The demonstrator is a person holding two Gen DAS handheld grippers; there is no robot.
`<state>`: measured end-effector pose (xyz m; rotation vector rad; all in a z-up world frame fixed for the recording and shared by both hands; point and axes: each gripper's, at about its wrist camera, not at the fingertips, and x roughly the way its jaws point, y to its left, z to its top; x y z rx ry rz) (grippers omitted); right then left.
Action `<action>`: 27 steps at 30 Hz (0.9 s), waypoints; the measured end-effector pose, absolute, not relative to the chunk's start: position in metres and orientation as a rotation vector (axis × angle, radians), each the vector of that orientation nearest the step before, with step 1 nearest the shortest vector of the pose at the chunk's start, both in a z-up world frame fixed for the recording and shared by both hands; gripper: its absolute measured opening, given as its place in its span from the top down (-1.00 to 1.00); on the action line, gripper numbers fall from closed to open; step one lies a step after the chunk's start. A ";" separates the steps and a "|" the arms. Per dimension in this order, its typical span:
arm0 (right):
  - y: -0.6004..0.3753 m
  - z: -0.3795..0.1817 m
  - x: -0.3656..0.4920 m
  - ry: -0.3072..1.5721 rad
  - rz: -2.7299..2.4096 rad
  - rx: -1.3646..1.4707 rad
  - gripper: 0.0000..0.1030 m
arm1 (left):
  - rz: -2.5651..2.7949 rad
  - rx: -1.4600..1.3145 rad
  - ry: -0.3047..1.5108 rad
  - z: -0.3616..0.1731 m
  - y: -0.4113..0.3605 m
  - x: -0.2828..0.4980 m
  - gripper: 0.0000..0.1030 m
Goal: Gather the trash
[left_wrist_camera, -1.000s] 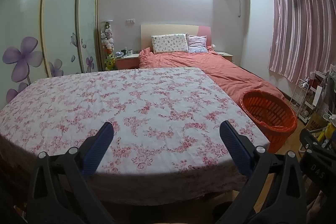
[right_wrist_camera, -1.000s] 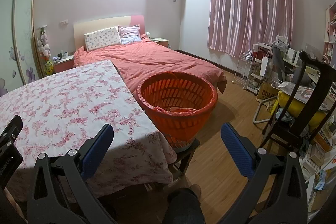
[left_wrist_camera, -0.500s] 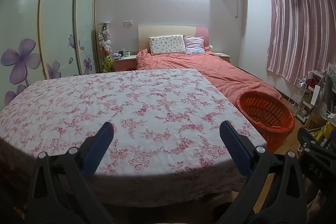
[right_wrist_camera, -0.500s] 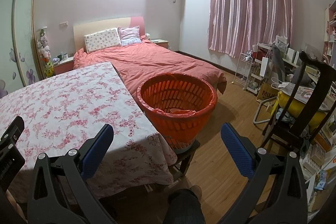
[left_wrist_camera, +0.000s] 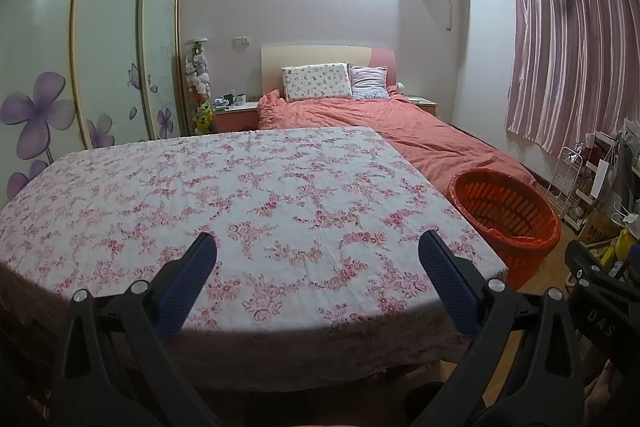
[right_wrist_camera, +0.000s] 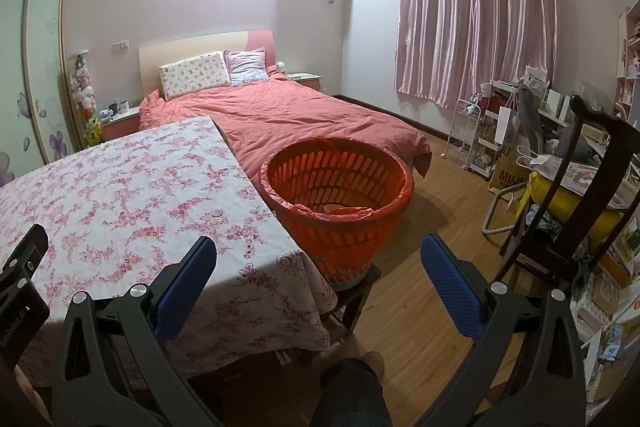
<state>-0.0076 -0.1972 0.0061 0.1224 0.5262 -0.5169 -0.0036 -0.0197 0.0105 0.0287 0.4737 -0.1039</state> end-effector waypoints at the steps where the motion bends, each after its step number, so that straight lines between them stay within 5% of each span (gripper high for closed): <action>1: -0.197 0.006 -0.008 0.526 -0.517 0.122 -0.96 | -0.103 0.029 0.473 0.011 -0.020 -0.003 -0.92; 27: -0.199 0.007 -0.009 0.522 -0.522 0.121 -0.96 | -0.097 0.023 0.480 0.008 -0.017 -0.003 -0.92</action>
